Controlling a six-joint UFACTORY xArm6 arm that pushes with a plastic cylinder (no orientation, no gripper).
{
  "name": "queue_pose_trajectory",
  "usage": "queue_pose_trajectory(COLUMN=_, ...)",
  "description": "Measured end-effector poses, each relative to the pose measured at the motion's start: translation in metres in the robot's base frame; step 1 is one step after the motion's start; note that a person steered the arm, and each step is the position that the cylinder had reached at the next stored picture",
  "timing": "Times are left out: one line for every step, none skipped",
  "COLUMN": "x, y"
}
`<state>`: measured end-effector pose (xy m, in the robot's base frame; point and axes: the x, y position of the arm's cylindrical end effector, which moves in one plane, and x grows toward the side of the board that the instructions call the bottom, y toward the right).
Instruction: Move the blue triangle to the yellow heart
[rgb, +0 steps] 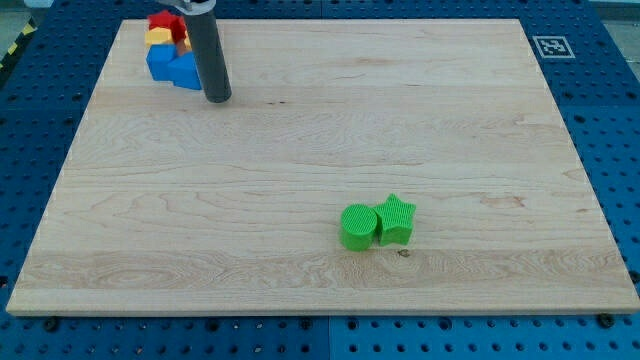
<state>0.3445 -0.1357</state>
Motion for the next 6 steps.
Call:
queue_pose_trajectory(x=-0.012, y=0.000)
queue_pose_trajectory(x=-0.016, y=0.000)
queue_pose_trajectory(x=-0.003, y=0.007)
queue_pose_trajectory(x=0.016, y=-0.002)
queue_pose_trajectory(x=0.018, y=-0.031)
queue_pose_trajectory(x=-0.005, y=-0.044)
